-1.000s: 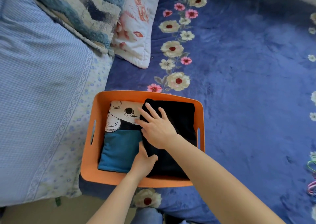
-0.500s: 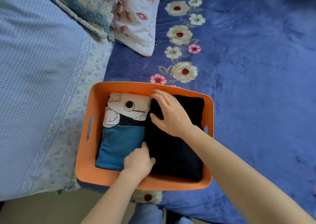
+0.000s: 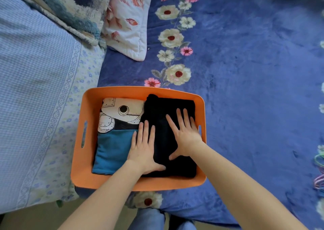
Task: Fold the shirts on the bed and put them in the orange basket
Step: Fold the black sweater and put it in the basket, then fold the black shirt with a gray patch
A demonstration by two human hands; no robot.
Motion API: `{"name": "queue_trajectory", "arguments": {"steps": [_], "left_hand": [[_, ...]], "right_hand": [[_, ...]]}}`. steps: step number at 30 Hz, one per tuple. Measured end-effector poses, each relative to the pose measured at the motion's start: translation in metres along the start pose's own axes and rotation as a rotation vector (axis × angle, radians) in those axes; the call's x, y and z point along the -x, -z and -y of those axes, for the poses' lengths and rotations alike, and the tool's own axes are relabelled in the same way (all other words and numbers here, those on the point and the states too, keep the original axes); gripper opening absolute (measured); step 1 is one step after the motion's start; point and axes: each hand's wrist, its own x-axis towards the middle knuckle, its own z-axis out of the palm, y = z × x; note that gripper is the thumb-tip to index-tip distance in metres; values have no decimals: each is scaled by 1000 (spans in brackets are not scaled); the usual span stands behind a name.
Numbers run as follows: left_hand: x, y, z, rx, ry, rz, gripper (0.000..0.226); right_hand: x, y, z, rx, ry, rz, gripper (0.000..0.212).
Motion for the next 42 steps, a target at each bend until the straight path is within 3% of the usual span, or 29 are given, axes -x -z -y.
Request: {"name": "queue_trajectory", "arguments": {"steps": [7, 11, 14, 18, 21, 32, 37, 42], "left_hand": [[14, 8, -10, -23, 47, 38, 130], [36, 15, -28, 84, 106, 45, 95], [54, 14, -55, 196, 125, -66, 77], [93, 17, -128, 220, 55, -246, 67], [119, 15, -191, 171, -21, -281, 64], [193, -24, -472, -164, -369, -210, 53], [207, -29, -586, -297, -493, -173, 54], [214, -17, -702, -404, -700, -252, 53]], "right_hand": [[25, -1, 5, -70, 8, -99, 118], [65, 5, -1, -145, 58, -250, 82], [100, 8, -17, -209, 49, -352, 72], [175, -2, -62, -297, -62, -392, 69], [244, -22, -100, -361, -155, -421, 66], [528, -147, -282, -491, -640, -451, 61], [616, -187, -348, -521, -824, -446, 60], [673, -197, -420, -552, -923, -510, 58]]}}
